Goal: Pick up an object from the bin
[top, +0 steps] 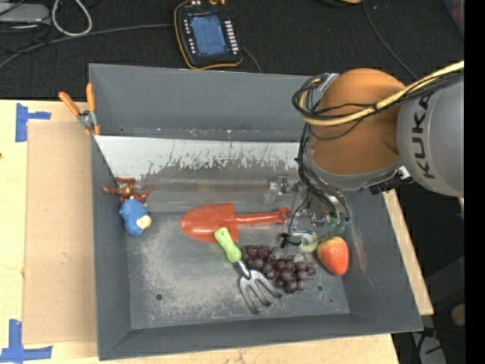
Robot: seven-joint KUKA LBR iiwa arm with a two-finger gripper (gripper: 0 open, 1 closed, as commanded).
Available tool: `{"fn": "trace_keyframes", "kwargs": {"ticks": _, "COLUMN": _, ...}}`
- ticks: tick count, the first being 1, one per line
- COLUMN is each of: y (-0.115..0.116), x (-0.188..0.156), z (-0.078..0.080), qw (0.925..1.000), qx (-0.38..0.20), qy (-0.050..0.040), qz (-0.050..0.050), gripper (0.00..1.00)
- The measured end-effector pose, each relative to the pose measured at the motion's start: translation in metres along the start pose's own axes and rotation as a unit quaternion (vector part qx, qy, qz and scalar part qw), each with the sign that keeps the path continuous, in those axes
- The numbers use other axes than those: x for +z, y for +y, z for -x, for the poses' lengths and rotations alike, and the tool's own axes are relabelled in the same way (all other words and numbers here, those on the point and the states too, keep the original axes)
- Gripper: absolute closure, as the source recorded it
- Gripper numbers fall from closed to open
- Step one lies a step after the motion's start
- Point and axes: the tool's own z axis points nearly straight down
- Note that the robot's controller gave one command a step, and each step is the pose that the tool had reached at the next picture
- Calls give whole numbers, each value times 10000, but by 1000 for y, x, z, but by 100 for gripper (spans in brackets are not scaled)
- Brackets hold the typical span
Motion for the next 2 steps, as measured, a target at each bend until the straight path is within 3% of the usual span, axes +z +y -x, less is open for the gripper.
{"fn": "trace_keyframes", "kwargs": {"ticks": 1, "y": -51, "x": 111, "z": -9, "qw": 9971, "qx": -759, "qy": 6, "qz": 1, "gripper": 0}}
{"fn": "trace_keyframes", "kwargs": {"ticks": 2, "y": -69, "x": 78, "z": -8, "qw": 9912, "qx": -1324, "qy": -22, "qz": 6, "gripper": 0}}
